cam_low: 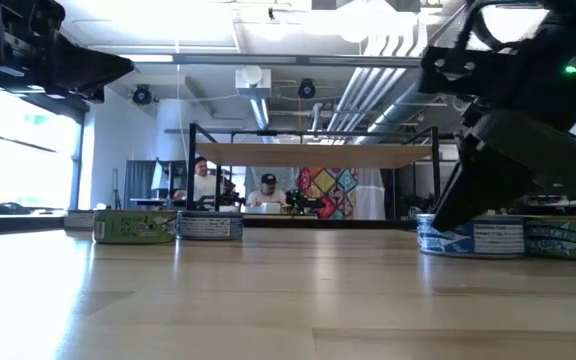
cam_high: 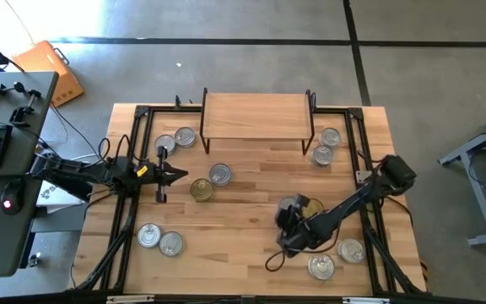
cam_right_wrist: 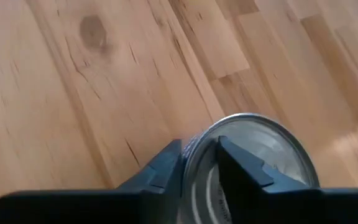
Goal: Stack canned seafood by type on shelf
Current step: Put the blue tuna can on the shelf
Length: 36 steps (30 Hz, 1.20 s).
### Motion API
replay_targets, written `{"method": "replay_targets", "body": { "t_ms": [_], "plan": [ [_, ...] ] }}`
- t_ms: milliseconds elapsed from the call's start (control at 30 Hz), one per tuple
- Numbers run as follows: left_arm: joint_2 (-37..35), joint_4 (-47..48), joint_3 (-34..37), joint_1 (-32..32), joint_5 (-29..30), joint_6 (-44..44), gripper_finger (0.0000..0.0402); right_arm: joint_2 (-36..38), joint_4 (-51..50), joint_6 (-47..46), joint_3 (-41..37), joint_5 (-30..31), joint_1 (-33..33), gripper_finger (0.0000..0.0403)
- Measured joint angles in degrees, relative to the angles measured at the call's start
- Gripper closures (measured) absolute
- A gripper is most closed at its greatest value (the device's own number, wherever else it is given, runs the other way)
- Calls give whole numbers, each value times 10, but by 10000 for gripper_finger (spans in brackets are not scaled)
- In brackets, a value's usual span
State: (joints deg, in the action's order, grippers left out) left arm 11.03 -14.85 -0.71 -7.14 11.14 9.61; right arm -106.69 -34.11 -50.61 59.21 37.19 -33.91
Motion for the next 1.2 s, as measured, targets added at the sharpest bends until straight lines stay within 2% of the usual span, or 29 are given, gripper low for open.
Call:
{"method": "replay_targets", "body": {
  "t_ms": [100, 167, 367, 500, 667, 967, 1200],
  "plan": [
    [0, 0, 0, 0, 0, -1, 394, 0, -2, 1, -10, 4, -11, 383],
    [0, 0, 0, 0, 0, -4, 394, 1, -3, 9, -16, 4, -18, 395],
    [0, 0, 0, 0, 0, -4, 394, 8, -5, 57, -8, 12, -32, 400],
    [10, 13, 0, 0, 3, 6, 394, 21, 5, 136, 7, -27, -27, 401],
    [62, 27, 0, -7, 38, 7, 394, 30, 11, 200, 14, -43, -11, 403],
    [146, -45, 0, -19, 62, 15, 394, 31, 89, 304, 15, -64, 31, 403],
    [175, -57, 0, -19, 79, 15, 394, 32, 56, 364, 51, -55, 48, 403]
  ]
}}
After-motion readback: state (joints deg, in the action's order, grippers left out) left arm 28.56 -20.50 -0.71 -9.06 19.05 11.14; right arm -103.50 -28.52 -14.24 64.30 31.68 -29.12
